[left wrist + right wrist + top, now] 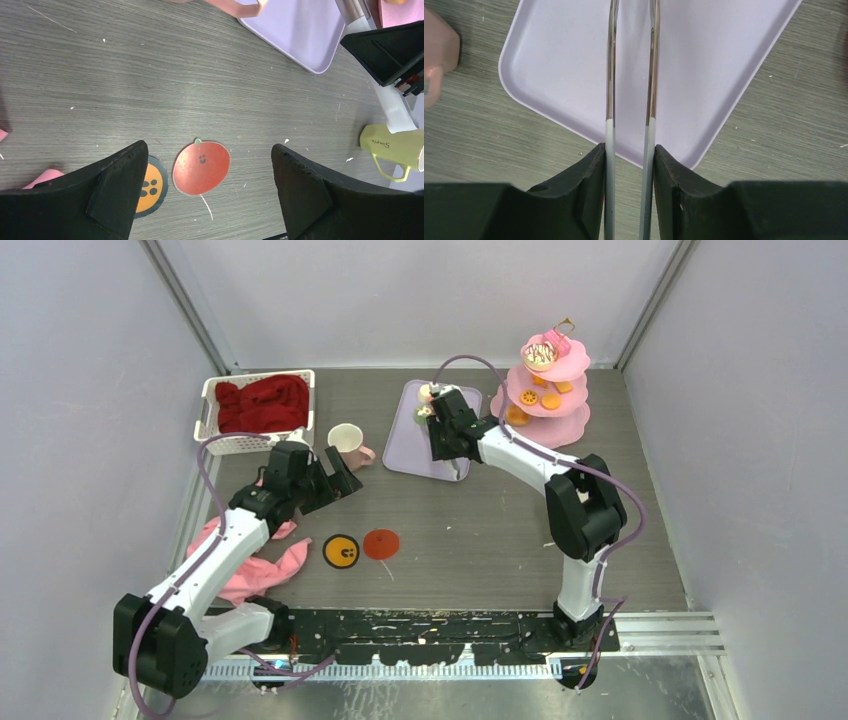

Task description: Serve the afternoon tea

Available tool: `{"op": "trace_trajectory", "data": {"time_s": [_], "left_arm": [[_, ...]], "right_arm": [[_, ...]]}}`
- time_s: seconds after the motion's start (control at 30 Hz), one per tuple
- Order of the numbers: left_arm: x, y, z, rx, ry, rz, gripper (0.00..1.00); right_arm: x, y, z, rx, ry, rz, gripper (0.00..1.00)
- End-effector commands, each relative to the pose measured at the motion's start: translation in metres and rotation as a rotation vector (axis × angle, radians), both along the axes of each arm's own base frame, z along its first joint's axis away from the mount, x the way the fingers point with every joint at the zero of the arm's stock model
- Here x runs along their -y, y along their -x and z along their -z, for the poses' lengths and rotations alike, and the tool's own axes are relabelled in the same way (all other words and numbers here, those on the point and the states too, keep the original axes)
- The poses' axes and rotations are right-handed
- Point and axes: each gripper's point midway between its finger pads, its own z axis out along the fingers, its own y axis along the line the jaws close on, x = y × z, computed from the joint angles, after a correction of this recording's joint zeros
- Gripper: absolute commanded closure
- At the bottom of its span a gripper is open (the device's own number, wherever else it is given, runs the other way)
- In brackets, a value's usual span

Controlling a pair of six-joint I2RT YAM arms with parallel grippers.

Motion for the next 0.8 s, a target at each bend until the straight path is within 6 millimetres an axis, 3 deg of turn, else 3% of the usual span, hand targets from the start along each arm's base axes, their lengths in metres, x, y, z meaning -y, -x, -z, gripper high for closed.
{"op": "trace_trajectory", "data": {"time_s": [0.0, 0.63, 0.77], "left_arm": [[-0.001, -0.010, -0.013, 0.040, -0.001, -0.016, 0.08], [-0.003, -0.012, -0.009, 0.032, -0.009, -0.023, 0.08], [-0.003, -0.011, -0.011, 0.036, -0.008, -0.024, 0.08]], "right_arm": [[-0.010, -0.020, -0.030, 0.103, 0.006, 0.003, 0.58], [-0.017, -0.052, -0.022, 0.140, 0.074, 0.027, 0.52], [-0.020, -0.054, -0.021, 0.146, 0.073, 0.016, 0.60]]}}
